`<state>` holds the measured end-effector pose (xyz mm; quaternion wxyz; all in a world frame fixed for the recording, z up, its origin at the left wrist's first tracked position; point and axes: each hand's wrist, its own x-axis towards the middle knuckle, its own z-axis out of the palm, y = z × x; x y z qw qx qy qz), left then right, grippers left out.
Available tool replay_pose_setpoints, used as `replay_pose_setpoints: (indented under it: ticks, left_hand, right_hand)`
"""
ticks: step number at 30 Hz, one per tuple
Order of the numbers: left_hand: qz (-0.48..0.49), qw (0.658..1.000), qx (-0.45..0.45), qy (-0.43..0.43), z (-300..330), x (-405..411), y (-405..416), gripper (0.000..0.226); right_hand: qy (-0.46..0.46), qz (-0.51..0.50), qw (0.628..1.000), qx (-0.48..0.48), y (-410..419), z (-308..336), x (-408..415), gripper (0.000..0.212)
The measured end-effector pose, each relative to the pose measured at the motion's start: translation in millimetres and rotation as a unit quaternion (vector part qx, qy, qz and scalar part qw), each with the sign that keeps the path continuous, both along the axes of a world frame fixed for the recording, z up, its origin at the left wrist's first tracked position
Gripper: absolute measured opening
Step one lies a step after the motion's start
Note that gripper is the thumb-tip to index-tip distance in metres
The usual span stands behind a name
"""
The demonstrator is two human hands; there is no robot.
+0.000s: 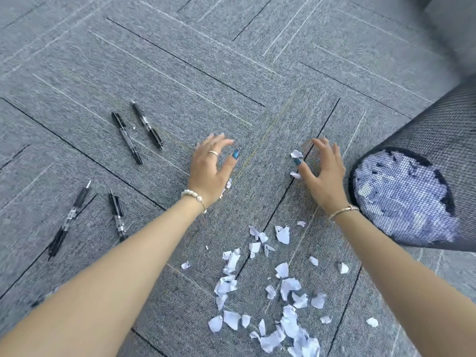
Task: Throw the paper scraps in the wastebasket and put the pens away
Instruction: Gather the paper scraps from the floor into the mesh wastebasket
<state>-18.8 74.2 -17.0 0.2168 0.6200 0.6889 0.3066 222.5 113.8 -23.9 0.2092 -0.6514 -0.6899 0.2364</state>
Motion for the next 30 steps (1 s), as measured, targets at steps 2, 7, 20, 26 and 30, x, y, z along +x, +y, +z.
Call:
replay_pose_setpoints:
  ticks: [2,7,20,26,30]
  left_hand:
    - [0.014,0.998,-0.031,0.046,-6.8,-7.7,5.5,0.06]
    - [-0.011,0.996,-0.077,0.044,-14.8,-14.0,2.0,0.053]
    - [-0.064,0.981,-0.086,-0.161,1.4,37.2,-105.0,0.045]
    - [-0.054,0.983,-0.067,-0.164,8.2,39.2,-110.8,0.046]
    - [-0.029,0.997,-0.057,-0.031,7.3,30.1,-91.7,0.052]
  right_hand:
    - [-0.018,0.004,1.0,-0.009,3.0,-1.3,-1.3,0.059]
    - [0.004,0.082,0.996,-0.021,-7.2,5.6,-15.7,0.056]
    - [0.091,0.251,0.958,-0.106,-134.9,22.4,-33.4,0.041]
    - [0.12,0.163,0.973,-0.11,-119.7,41.6,-23.0,0.034]
    - [0.024,0.208,0.973,-0.099,-101.1,28.6,-35.4,0.04]
